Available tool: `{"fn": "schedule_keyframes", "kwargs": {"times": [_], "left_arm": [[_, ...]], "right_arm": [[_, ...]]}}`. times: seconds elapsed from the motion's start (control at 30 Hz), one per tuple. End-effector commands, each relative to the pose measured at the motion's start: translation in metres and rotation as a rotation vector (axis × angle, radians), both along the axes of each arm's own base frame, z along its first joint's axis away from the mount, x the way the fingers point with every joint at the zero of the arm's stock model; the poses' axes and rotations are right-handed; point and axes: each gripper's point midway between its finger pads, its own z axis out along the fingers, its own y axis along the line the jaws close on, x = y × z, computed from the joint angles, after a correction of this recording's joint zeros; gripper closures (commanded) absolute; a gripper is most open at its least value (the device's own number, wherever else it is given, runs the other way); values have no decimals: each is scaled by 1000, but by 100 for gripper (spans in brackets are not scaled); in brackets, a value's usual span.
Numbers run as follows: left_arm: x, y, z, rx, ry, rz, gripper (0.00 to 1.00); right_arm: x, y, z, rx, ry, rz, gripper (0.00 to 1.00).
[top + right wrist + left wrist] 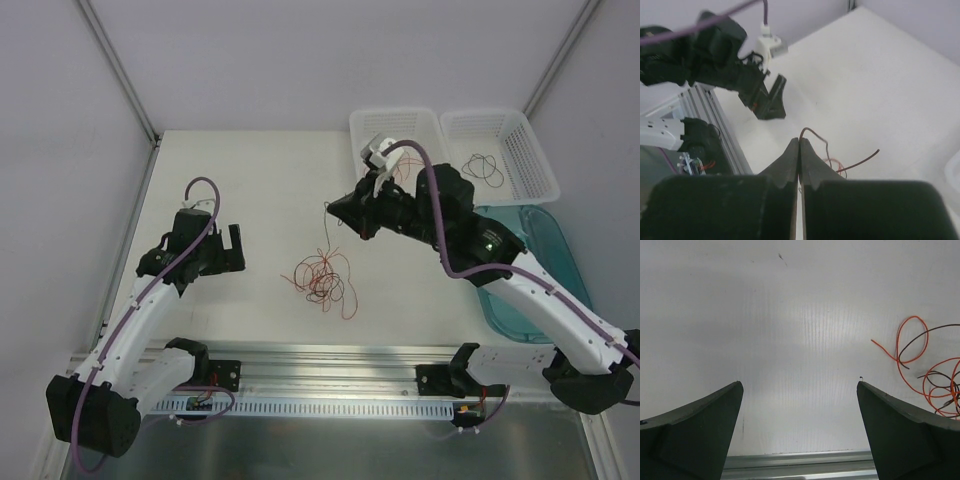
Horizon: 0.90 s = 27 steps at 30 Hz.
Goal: Untangle the cables
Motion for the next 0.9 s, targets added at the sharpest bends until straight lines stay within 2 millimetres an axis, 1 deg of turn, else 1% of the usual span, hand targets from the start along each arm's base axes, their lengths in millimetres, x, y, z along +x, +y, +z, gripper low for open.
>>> {"fn": "schedule_keyframes", "kwargs": {"times": [0.0,0.03,0.13,0.17,0.23,0.27,0.3,0.33,0.37,0.43,0.5,0.53,0.57,0.6,0.63,0.67,0.7,0.73,0.77,0.8,0.83,0.87], "left_arm": [[4,-2,2,-9,-10,-21,1],[4,-2,2,-8,-11,-22,1],[4,0,2,-2,-12,-17,1],[4,0,2,0,-12,-15,1],[4,0,1,0,-11,-15,1],[4,0,1,1,-8,-15,1],[4,-1,1,-2,-7,-18,1],[4,-1,0,-2,-4,-20,1],[4,-1,0,-3,-4,-20,1],[5,-1,1,-3,-7,-23,1],[4,-1,1,-1,-6,-22,1],[4,-1,0,-1,-4,-19,1],[4,-1,0,-1,-4,-21,1],[4,-1,0,-2,-4,-22,1],[5,-2,1,-4,-5,-23,1],[4,-2,0,-5,0,-25,1],[4,-2,0,-6,0,-29,1],[4,-3,0,-7,-1,-31,1],[4,-3,0,-10,-2,-33,1],[4,-4,2,-12,-6,-38,1],[5,-5,3,-15,-14,-41,1],[4,-5,4,-18,-18,-44,1]], "right_arm": [[-10,-12,76,102,-161,23,99],[-10,-18,98,133,-205,5,99],[-8,-30,126,183,-275,-39,99],[-9,-33,141,230,-315,-45,99],[-10,-40,153,263,-367,-65,99],[-11,-45,164,293,-398,-82,99],[-8,-48,167,297,-415,-105,99],[-1,-58,173,311,-424,-171,99],[0,-62,183,347,-444,-192,99],[4,-67,184,370,-457,-233,99],[4,-76,199,444,-505,-273,99],[9,-82,205,455,-538,-313,99],[8,-90,222,507,-581,-342,99],[10,-92,235,530,-605,-364,99],[13,-95,244,530,-627,-389,99],[15,-94,252,527,-638,-390,99],[20,-85,253,516,-637,-380,99],[14,-84,268,540,-659,-353,99],[16,-78,265,515,-649,-337,99],[24,-64,255,474,-624,-321,99],[24,-63,255,459,-604,-315,99],[29,-53,232,384,-551,-293,99]]}}
